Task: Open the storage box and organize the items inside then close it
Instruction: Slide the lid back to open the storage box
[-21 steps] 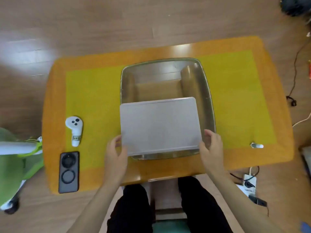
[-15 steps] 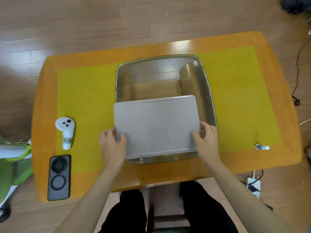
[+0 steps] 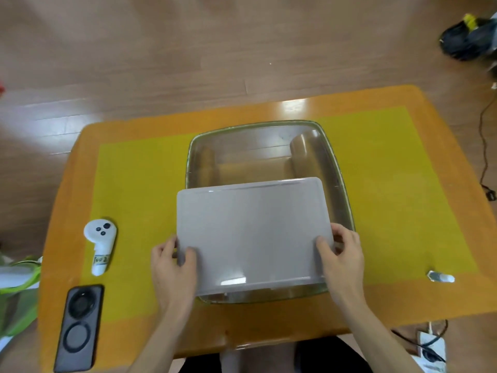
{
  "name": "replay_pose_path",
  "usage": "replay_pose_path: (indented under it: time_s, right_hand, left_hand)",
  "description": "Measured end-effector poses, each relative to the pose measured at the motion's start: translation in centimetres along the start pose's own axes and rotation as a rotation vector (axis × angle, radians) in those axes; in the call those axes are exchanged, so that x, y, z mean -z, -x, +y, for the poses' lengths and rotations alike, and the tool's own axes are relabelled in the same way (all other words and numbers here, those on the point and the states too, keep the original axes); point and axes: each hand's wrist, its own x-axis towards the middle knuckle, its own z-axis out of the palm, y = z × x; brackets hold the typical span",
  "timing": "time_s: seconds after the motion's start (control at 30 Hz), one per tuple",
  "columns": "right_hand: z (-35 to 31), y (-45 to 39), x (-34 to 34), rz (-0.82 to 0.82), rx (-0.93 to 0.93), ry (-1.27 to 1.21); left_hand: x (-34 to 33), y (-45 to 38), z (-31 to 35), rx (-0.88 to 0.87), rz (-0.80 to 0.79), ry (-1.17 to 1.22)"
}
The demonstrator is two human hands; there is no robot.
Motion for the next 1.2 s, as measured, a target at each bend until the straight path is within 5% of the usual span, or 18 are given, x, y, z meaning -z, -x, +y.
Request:
replay_pose_path:
  time_s: [0.3,0.47,0.7,1.0,1.2]
  right_hand:
    - [-5.5,-8.8,-0.5,-0.038,0.201,-0.152]
    - [-7.8,-17.1,-3.8,-0.14,0.238,-0.036]
    - [-6.4,-23.3,-6.9,-0.481,0.067,-0.123]
    - [-2.7,-24.2,-8.5,-0.525,0.002,-0.103]
    - [-2.5,-22.9,-8.2,-0.538,0.043,-0.232]
  left_hand:
    - [-0.1,-8.7,7.2,-0.236,0.031,0.094]
    - [-3.4,-17.1,10.0,-0.183,-0.048,0.152]
    - [-7.2,-24.7,7.5,-0.106,-0.158,0.132]
    - [-9.9,-26.1,2.3,-0.102,-0.273,0.088]
    - [-8.5,-25.1,3.5,-0.276,-0.268,-0.282]
